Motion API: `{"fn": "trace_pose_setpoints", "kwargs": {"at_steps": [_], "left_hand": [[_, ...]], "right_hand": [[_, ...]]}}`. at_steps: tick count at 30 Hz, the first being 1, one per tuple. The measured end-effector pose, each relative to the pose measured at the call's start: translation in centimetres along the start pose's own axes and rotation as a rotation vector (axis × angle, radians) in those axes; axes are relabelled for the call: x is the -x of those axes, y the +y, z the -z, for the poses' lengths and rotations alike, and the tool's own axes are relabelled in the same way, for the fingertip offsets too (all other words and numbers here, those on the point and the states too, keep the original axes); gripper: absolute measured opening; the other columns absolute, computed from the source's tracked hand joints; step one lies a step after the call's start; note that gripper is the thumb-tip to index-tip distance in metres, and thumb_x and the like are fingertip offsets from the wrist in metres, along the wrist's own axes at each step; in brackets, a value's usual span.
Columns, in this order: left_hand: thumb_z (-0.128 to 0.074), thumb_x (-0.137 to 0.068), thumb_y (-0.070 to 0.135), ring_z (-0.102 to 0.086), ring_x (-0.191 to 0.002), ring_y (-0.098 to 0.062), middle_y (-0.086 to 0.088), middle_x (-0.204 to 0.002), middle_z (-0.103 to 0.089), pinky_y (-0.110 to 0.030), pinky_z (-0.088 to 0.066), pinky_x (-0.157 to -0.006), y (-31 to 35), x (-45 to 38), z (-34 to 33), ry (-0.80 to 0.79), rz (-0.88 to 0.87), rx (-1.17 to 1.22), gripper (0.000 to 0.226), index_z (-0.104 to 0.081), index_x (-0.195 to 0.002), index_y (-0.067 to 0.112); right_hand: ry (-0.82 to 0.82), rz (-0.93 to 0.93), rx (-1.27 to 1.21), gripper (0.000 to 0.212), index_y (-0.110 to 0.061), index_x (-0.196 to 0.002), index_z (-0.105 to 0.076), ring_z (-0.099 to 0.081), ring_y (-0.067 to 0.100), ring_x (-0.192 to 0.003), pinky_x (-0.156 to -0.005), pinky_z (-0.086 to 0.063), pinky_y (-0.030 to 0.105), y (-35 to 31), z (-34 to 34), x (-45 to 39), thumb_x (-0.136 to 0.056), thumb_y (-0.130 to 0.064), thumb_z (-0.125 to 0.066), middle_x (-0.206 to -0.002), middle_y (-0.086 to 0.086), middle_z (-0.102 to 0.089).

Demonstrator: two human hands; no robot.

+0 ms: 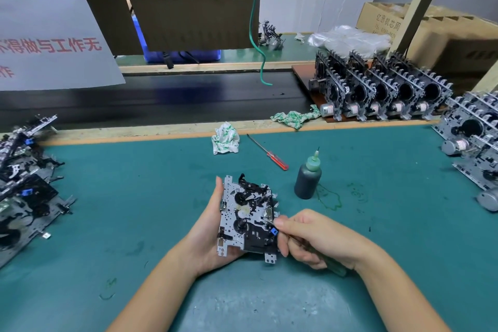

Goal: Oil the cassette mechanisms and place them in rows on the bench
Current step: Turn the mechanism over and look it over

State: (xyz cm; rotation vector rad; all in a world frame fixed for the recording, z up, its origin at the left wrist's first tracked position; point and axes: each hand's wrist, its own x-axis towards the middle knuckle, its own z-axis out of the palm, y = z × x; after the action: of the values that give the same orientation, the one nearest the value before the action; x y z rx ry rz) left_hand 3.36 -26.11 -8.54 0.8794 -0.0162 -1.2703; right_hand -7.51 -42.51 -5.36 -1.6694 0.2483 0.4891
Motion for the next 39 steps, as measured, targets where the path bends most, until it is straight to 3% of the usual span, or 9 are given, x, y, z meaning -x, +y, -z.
{"fn": "trace_pose_setpoints", "kwargs": {"at_steps": [9, 16, 22, 28, 34, 35, 37, 38, 39], "left_hand": [[-0.037, -0.072, 0.073, -0.068, -0.101, -0.028, -0.015, -0.116, -0.067, -0.033, -0.058, -0.071, -0.1, -0.1, -0.5, 0.085, -0.050, -0.005, 0.078, -0.075, -0.102, 0.012], [-0.040, -0.075, 0.071, -0.069, -0.097, -0.029, -0.015, -0.112, -0.069, -0.035, -0.059, -0.070, -0.3, -0.4, -0.4, 0.111, -0.084, 0.029, 0.072, -0.077, -0.095, 0.012], [-0.042, -0.075, 0.068, -0.069, -0.095, -0.032, -0.017, -0.111, -0.069, -0.038, -0.059, -0.068, -0.5, -0.3, -0.7, 0.129, -0.109, 0.018, 0.070, -0.077, -0.094, 0.011], [-0.036, -0.082, 0.070, -0.069, -0.096, -0.030, -0.015, -0.110, -0.070, -0.040, -0.052, -0.081, -0.4, -0.2, -0.9, 0.167, -0.112, -0.002, 0.070, -0.078, -0.092, 0.015], [-0.034, -0.081, 0.072, -0.070, -0.094, -0.030, -0.016, -0.109, -0.070, -0.039, -0.053, -0.076, -0.3, 0.0, -1.1, 0.152, -0.093, 0.021, 0.075, -0.078, -0.092, 0.012], [-0.035, -0.079, 0.073, -0.070, -0.094, -0.030, -0.016, -0.110, -0.069, -0.039, -0.055, -0.073, -0.3, 0.1, -1.3, 0.143, -0.091, 0.039, 0.076, -0.078, -0.093, 0.011], [-0.037, -0.075, 0.074, -0.069, -0.095, -0.031, -0.018, -0.112, -0.068, -0.038, -0.057, -0.069, -0.3, 0.4, -1.8, 0.118, -0.100, 0.086, 0.079, -0.076, -0.097, 0.009], [-0.037, -0.074, 0.074, -0.068, -0.098, -0.033, -0.020, -0.115, -0.066, -0.039, -0.057, -0.072, -0.3, 0.5, -1.9, 0.095, -0.105, 0.117, 0.082, -0.075, -0.101, 0.007], [-0.036, -0.075, 0.074, -0.065, -0.103, -0.036, -0.024, -0.119, -0.063, -0.042, -0.054, -0.078, -0.3, 0.6, -2.0, 0.067, -0.107, 0.159, 0.085, -0.071, -0.108, 0.003]], "right_hand": [[0.117, 0.008, 0.129, 0.056, -0.015, -0.049, -0.045, -0.024, 0.009, -0.029, -0.037, -0.025, 0.016, 0.0, -0.5, -0.1, -0.102, -0.031, -0.037, -0.029, -0.005, -0.033], [0.038, -0.014, 0.210, 0.062, -0.018, -0.043, -0.043, -0.027, 0.010, -0.027, -0.043, -0.025, 0.026, -0.4, -0.1, -0.1, -0.101, -0.035, -0.035, -0.028, -0.002, -0.035], [0.017, -0.028, 0.318, 0.061, -0.014, -0.048, -0.043, -0.026, 0.009, -0.026, -0.038, -0.031, 0.016, -0.3, 0.3, -0.2, -0.102, -0.040, -0.031, -0.027, -0.004, -0.035], [0.009, -0.014, 0.333, 0.062, -0.013, -0.048, -0.043, -0.027, 0.009, -0.025, -0.040, -0.032, 0.011, 0.0, 0.5, -0.5, -0.102, -0.040, -0.030, -0.026, -0.004, -0.035], [0.127, 0.066, 0.265, 0.063, -0.016, -0.046, -0.046, -0.030, 0.009, -0.027, -0.055, -0.039, 0.011, 0.9, -0.3, -0.5, -0.101, -0.043, -0.031, -0.027, -0.005, -0.037], [0.163, 0.087, 0.218, 0.063, -0.018, -0.044, -0.047, -0.029, 0.010, -0.027, -0.057, -0.041, 0.014, 1.1, -0.5, -0.5, -0.100, -0.044, -0.032, -0.027, -0.004, -0.037], [0.221, 0.135, 0.098, 0.063, -0.020, -0.044, -0.051, -0.028, 0.018, -0.030, -0.065, -0.048, 0.036, 1.1, -0.5, -0.5, -0.100, -0.040, -0.034, -0.027, -0.002, -0.035], [0.246, 0.157, 0.039, 0.060, -0.018, -0.048, -0.054, -0.027, 0.021, -0.031, -0.075, -0.049, 0.050, 1.0, -0.3, -0.6, -0.101, -0.037, -0.034, -0.028, 0.000, -0.034], [0.266, 0.177, -0.020, 0.055, -0.014, -0.054, -0.056, -0.026, 0.020, -0.029, -0.076, -0.049, 0.054, 0.9, -0.1, -0.6, -0.101, -0.034, -0.034, -0.029, 0.001, -0.033]]}}
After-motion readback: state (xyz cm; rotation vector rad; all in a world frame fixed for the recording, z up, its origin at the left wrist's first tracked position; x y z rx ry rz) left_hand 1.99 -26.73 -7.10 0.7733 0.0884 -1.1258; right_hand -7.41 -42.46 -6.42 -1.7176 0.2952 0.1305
